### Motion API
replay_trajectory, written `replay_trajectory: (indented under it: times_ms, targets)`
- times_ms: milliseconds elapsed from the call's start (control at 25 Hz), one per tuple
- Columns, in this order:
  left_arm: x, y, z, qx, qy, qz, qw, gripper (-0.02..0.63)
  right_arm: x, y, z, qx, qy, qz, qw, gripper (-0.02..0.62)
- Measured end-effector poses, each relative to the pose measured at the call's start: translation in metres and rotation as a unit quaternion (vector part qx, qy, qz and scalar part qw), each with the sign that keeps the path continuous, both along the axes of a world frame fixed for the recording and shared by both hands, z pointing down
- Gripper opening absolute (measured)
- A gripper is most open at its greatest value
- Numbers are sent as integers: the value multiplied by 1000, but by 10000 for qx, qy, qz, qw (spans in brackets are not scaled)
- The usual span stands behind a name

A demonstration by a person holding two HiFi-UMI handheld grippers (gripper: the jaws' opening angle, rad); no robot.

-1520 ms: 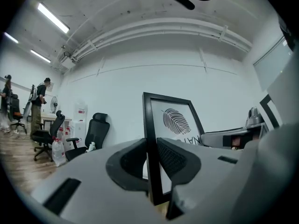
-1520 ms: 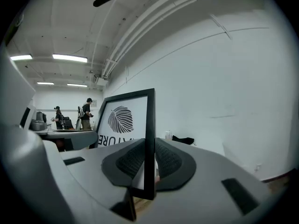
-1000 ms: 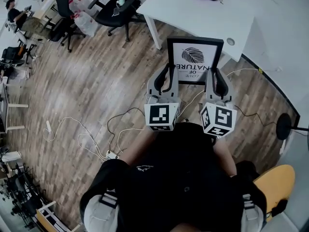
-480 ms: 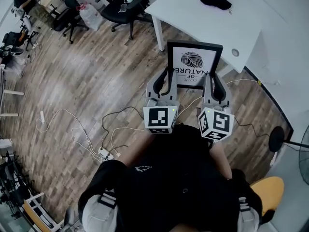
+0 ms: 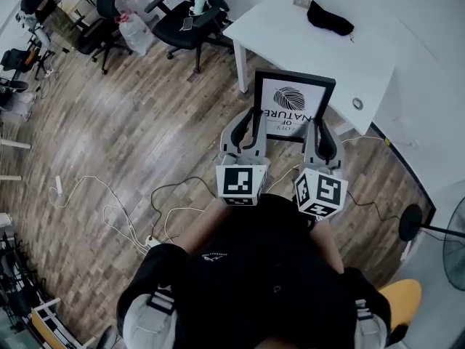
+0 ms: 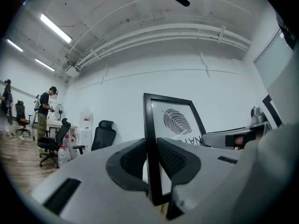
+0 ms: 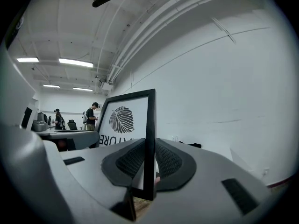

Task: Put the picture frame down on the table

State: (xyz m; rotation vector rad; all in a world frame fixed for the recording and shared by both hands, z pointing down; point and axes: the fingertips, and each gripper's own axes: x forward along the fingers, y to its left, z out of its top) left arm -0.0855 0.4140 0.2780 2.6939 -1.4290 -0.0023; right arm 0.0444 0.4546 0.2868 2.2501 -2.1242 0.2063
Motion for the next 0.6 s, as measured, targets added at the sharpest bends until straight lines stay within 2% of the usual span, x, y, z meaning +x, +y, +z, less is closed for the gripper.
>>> replay_trajectory:
  times_ms: [200,400,600]
  targets:
    - [-5,-26,7,39,55,78,9999,74,-8,-25,14,61,-33,27,10000,66]
    - [-40,-88,3,121,-54,-10,9999,72,-39,-83,4,32,-28,87,10000,66]
    - [-55,-113,1,71,75,107,9999,72,-57,-110,6,37,-3,136,9999,66]
